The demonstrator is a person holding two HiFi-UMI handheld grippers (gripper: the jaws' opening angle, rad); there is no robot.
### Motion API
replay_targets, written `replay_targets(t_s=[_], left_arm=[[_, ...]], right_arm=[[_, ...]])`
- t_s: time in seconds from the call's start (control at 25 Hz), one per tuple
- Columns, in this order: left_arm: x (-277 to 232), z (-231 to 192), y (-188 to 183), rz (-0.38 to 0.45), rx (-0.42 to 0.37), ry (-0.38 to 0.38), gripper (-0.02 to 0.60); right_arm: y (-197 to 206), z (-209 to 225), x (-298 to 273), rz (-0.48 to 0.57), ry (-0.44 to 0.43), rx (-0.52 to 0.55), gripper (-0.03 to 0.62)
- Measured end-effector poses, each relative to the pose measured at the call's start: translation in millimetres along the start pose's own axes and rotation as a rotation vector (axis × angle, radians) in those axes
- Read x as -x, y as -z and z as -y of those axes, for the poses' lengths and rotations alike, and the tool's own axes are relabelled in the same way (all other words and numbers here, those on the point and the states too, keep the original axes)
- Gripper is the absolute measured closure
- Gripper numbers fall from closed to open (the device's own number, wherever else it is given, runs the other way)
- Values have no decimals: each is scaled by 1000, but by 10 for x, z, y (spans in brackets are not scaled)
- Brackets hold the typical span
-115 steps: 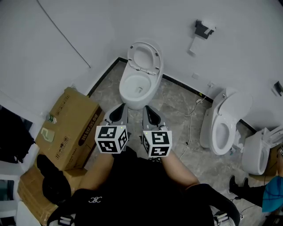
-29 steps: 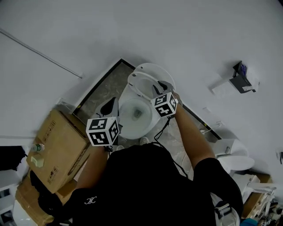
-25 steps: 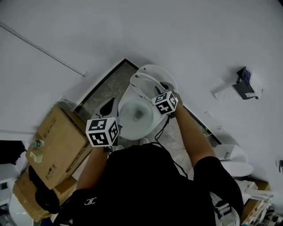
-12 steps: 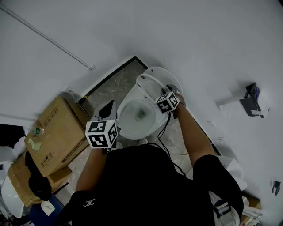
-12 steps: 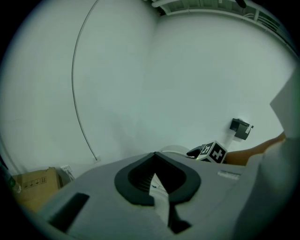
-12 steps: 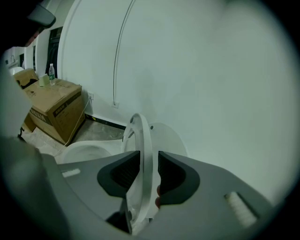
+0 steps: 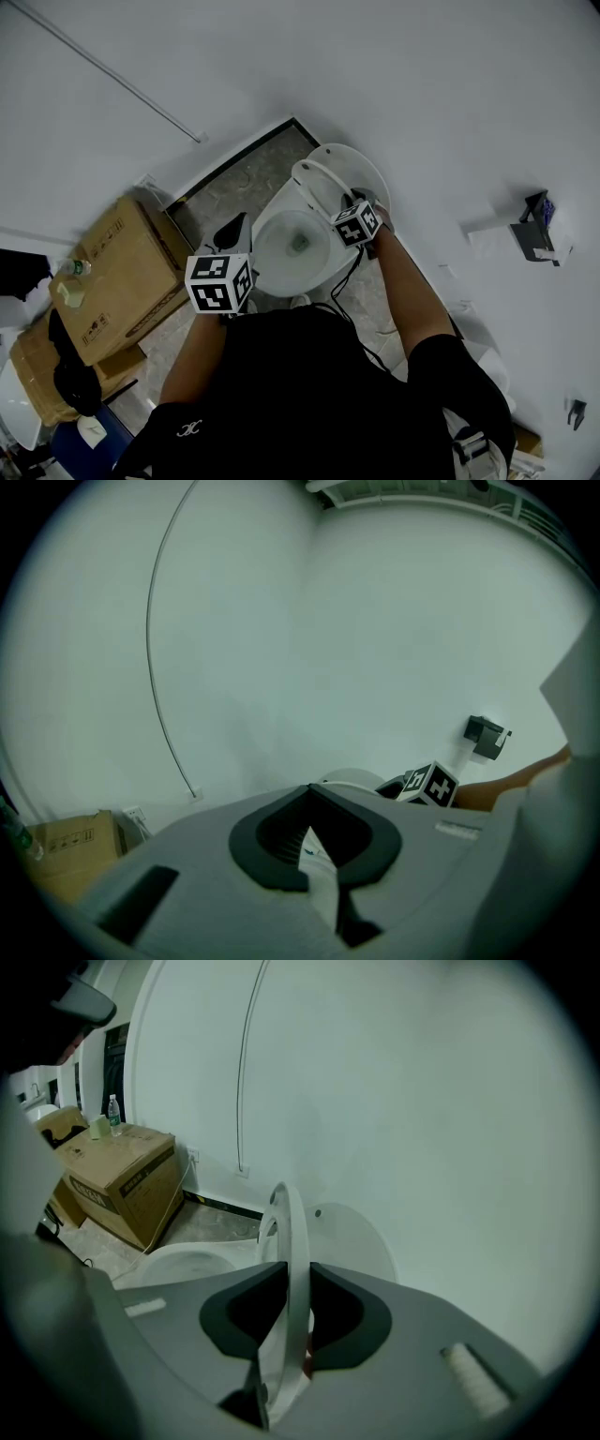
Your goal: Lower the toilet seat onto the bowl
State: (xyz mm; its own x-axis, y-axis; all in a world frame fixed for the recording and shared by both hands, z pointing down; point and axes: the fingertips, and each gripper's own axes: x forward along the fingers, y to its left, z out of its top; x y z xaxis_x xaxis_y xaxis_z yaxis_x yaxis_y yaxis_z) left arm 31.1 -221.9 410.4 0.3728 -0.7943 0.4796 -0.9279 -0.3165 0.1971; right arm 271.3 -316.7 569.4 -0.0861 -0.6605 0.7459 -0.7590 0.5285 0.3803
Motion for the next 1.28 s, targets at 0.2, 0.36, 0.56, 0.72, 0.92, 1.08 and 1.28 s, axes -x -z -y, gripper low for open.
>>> replay_targets(t_s=[0.2, 0.36, 0.56, 0.72, 0.92, 1.08, 1.28], left_arm=[[35, -13, 23, -3, -4, -3, 572], [104, -96, 83, -10, 5, -8, 572], [266, -235, 160, -6, 22, -21, 572], [419, -380, 278, -15, 40, -36, 572], [627, -573, 419, -23, 70, -59, 572], [767, -711, 544, -35, 87, -68, 572], [844, -804, 731, -62, 92, -68, 572]], right_arm=[[-31, -273, 74, -2, -73, 1, 530], [-56, -649, 140, -6, -122, 26, 534], [-29, -1175, 189, -26, -191, 55, 526], [25, -1570, 190, -61, -241, 65, 510], [108, -1970, 174, -118, -270, 74, 493], [138, -2215, 161, -144, -280, 75, 483], [194, -2484, 115, -158, -302, 72, 471]])
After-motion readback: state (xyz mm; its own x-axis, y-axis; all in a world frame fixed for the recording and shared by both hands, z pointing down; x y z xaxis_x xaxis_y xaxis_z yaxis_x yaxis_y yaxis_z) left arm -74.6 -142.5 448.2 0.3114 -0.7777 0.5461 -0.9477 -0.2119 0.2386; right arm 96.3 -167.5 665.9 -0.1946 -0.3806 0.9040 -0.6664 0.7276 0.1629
